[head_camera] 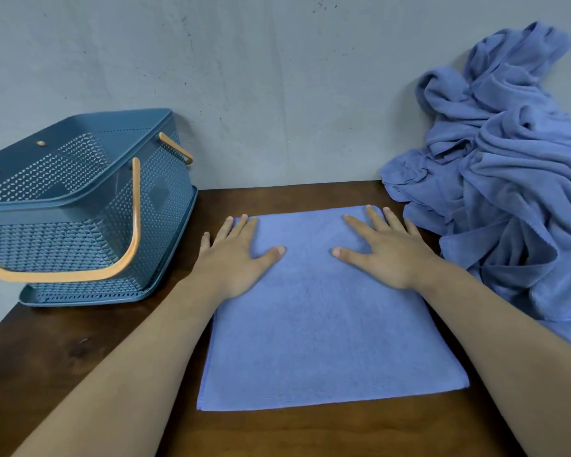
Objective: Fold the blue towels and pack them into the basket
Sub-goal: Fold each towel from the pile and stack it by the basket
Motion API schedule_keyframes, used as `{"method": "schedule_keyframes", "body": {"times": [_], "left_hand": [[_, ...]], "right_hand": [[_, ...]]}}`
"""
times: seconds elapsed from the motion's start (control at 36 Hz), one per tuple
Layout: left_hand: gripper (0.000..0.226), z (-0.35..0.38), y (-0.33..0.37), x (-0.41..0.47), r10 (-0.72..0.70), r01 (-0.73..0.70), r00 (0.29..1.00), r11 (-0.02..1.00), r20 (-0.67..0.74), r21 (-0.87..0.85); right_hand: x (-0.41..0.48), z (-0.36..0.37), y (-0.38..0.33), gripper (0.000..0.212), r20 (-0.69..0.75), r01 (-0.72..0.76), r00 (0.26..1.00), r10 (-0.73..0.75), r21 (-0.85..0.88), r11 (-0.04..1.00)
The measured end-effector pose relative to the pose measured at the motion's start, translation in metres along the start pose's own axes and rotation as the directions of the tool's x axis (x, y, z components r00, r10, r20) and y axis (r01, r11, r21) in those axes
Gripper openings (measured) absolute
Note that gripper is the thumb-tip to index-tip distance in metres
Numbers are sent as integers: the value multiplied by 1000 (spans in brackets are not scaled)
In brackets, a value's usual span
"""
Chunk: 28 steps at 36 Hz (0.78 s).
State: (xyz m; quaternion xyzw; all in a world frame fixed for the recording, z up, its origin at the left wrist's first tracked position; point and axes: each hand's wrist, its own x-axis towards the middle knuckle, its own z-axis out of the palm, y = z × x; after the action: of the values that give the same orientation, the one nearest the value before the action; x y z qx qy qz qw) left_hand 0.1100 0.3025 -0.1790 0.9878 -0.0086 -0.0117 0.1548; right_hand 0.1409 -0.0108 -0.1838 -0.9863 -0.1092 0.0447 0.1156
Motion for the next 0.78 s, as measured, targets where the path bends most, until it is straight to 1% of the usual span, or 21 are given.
{"method": "schedule_keyframes", "body": {"times": [0.03, 0.08, 0.14, 0.17, 0.22, 0.28, 0.31, 0.36, 0.42, 0.53, 0.64, 0.72, 0.78], "left_hand": [[96, -1, 1, -2, 0, -1, 998, 1000, -62, -26], [75, -6, 6, -6, 15, -22, 978, 999, -209, -30], [58, -12, 17, -13, 90, -96, 953, 995, -290, -6], [52, -14, 26, -18, 136, -145, 949, 989, -284, -12], [47, -14, 46, -31, 198, -210, 961, 976, -195, -47], [48, -5, 62, -48, 231, -235, 971, 970, -64, -60], [49, 1, 66, -57, 244, -244, 970, 969, -10, -31], [55, 13, 65, -75, 242, -244, 969, 969, 43, 43], [59, 19, 57, -92, 230, -232, 973, 969, 36, 86], [71, 18, 28, -118, 196, -196, 981, 974, 6, 110], [80, 11, 0, -136, 142, -146, 989, 983, 43, 111], [84, 5, -10, -142, 121, -128, 990, 985, 66, 111], [84, 1, -7, -145, 108, -117, 991, 987, 79, 114]], "right_hand": [[-3, -2, -2, 96, -40, 17, 999, -18, -25, 1000], [-12, -9, -9, 82, -175, 75, 980, -92, -102, 992], [-23, -17, -23, 69, -256, 160, 946, -199, -165, 973], [-28, -20, -32, 64, -250, 204, 938, -241, -167, 965], [-42, -22, -53, 59, -158, 258, 950, -271, -99, 961], [-58, -16, -72, 59, -26, 266, 964, -266, -17, 964], [-67, -11, -78, 61, 29, 265, 964, -265, -14, 964], [-84, 1, -80, 68, 82, 274, 960, -267, -84, 958], [-99, 6, -71, 70, 84, 266, 963, -258, -120, 956], [-120, 2, -38, 79, 78, 182, 981, -175, -96, 979], [-138, 1, -9, 81, 79, 125, 990, -119, -75, 989], [-145, 1, 0, 84, 45, 94, 995, -92, -61, 994], [-149, -1, -1, 86, 10, 91, 996, -91, -87, 992]]}}
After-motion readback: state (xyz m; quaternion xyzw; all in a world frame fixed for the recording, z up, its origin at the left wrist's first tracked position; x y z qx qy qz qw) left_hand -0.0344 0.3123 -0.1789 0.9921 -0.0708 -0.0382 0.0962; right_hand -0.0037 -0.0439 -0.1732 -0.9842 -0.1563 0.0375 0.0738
